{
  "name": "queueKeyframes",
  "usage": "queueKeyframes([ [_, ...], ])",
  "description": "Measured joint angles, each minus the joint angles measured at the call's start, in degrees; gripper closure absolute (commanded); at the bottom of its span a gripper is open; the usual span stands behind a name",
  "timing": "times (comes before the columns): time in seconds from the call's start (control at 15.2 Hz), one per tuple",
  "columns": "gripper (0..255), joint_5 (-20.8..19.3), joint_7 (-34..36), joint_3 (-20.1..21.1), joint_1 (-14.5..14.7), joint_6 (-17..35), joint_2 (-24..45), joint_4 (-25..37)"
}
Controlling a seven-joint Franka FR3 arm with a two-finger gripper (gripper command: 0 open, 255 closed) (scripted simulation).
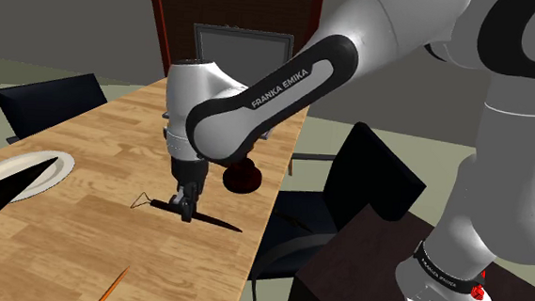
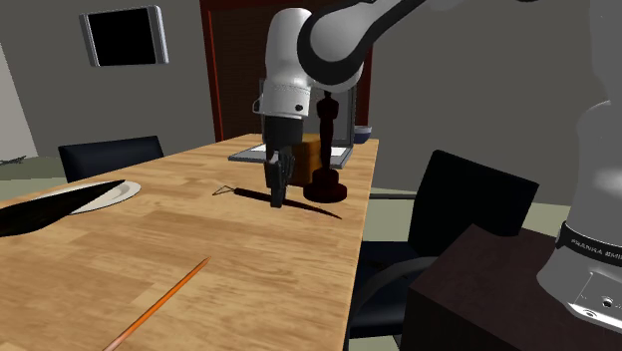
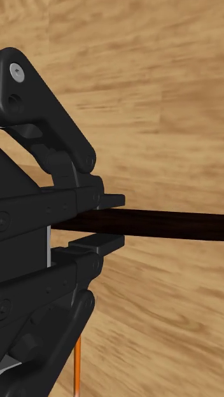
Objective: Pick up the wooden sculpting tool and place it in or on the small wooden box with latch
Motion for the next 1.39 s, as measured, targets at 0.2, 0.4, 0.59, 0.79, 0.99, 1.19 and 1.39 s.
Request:
queueKeyframes([
  [0.2, 255, 0.32, 0.02, 0.15, -0.12, -2.02, -1.19, 0.87],
  [0.4, 255, 0.66, -0.09, 0.23, -0.33, -3.92, -2.39, 1.61],
  [0.59, 255, 0.87, 0.08, 0.35, -0.36, -6.11, -3.34, 2.90],
  [0.79, 255, 1.07, 0.10, 0.39, -0.48, -8.28, -4.20, 4.24],
  [0.99, 255, 1.27, 0.12, 0.43, -0.58, -10.14, -4.98, 5.34],
  [1.19, 255, 1.50, 0.17, 0.47, -0.70, -12.47, -5.94, 6.75],
  [1.39, 255, 1.64, 0.30, 0.51, -0.74, -14.52, -6.62, 8.16],
])
